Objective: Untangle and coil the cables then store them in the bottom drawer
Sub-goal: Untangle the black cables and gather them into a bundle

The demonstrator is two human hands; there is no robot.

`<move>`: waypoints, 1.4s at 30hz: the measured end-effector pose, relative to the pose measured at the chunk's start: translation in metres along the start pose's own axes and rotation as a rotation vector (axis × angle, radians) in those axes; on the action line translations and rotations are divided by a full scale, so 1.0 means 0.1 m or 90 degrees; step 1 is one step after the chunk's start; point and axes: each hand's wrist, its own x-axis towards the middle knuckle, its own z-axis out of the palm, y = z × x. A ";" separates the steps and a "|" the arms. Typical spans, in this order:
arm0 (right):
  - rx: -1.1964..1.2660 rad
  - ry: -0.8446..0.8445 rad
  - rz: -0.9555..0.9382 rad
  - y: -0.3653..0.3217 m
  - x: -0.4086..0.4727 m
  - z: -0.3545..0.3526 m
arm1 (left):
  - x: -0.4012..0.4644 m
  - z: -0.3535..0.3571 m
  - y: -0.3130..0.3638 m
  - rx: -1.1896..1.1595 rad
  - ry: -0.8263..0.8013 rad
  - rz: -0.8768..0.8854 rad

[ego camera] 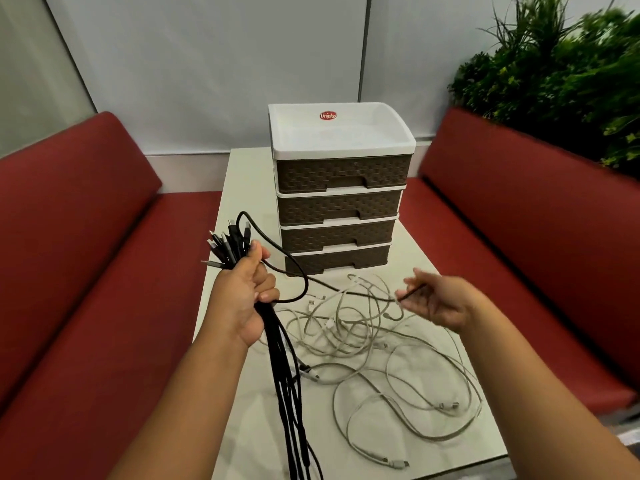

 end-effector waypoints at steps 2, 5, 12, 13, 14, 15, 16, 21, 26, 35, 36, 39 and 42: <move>-0.115 0.004 0.080 0.22 0.04 -0.02 | -0.02 0.01 0.03 0.005 -0.023 0.008; -0.471 0.034 0.135 0.44 0.05 -0.06 | -0.05 0.07 0.08 0.032 -0.056 0.013; -0.713 0.051 -0.392 0.18 -0.19 0.36 | -0.12 0.20 0.10 0.063 -0.106 0.011; -0.651 -0.061 -0.423 0.17 -0.32 0.51 | -0.13 0.22 0.11 0.063 -0.111 0.010; -0.646 -0.164 -0.416 0.18 -0.42 0.63 | -0.14 0.24 0.11 0.064 -0.117 0.010; -0.686 -0.229 -0.400 0.23 -0.46 0.73 | -0.15 0.26 0.12 0.066 -0.123 0.010; -0.744 -0.257 -0.390 0.29 -0.46 0.81 | -0.16 0.28 0.12 0.069 -0.129 0.011; -0.849 -0.173 -0.433 0.25 -0.36 0.98 | -0.21 0.31 0.14 0.097 -0.114 0.023; -0.766 -0.129 -0.512 0.03 -0.40 1.04 | -0.25 0.32 0.22 0.099 -0.100 0.057; -0.127 -0.258 -0.592 -0.51 -0.56 1.19 | -0.37 0.37 0.20 0.079 -0.080 0.084; -0.083 -0.319 -0.585 -0.57 -0.64 1.18 | -0.39 0.37 0.20 0.076 -0.079 0.085; -0.016 -0.459 -0.602 -0.78 -0.83 1.14 | -0.45 0.39 0.19 0.069 -0.081 0.088; -0.164 -0.361 -0.703 -0.91 -0.93 1.13 | -0.52 0.43 0.15 0.070 -0.074 0.085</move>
